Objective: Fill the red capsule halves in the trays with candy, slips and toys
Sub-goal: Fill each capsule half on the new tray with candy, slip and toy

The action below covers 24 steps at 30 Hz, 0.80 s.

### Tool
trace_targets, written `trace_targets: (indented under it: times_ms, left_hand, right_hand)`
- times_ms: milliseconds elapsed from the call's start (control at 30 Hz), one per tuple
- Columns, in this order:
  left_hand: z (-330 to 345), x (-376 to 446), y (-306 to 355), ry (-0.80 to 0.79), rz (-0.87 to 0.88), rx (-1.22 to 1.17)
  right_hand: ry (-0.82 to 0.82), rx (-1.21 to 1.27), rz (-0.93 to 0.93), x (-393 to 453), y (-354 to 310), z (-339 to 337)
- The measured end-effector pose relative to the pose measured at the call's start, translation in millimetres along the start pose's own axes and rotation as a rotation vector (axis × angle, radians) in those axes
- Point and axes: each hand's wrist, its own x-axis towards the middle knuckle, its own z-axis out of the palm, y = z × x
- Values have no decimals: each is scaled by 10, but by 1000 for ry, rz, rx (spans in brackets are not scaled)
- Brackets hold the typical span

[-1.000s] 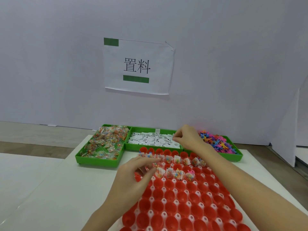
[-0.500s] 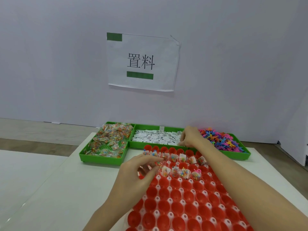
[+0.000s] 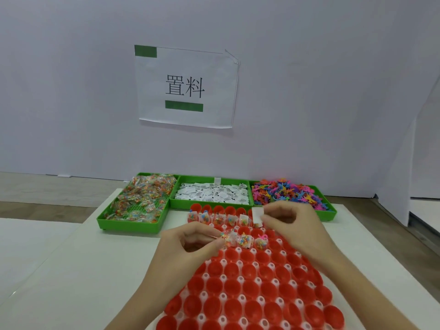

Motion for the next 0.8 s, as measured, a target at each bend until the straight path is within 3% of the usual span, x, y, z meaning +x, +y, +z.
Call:
trace_targets:
  times_ms: [167,400,800]
  left_hand:
    - [123,-80,6,-65,17,35]
    - [207,-124,-1,-36,82,122]
    - [196,-132,-37,-71,134,163]
  right_hand:
    - [-52,70,-4,-509,-57,131]
    - [-124,107,-87,-590,-152,216]
    - [-157,110,-71,-656,-190,219]
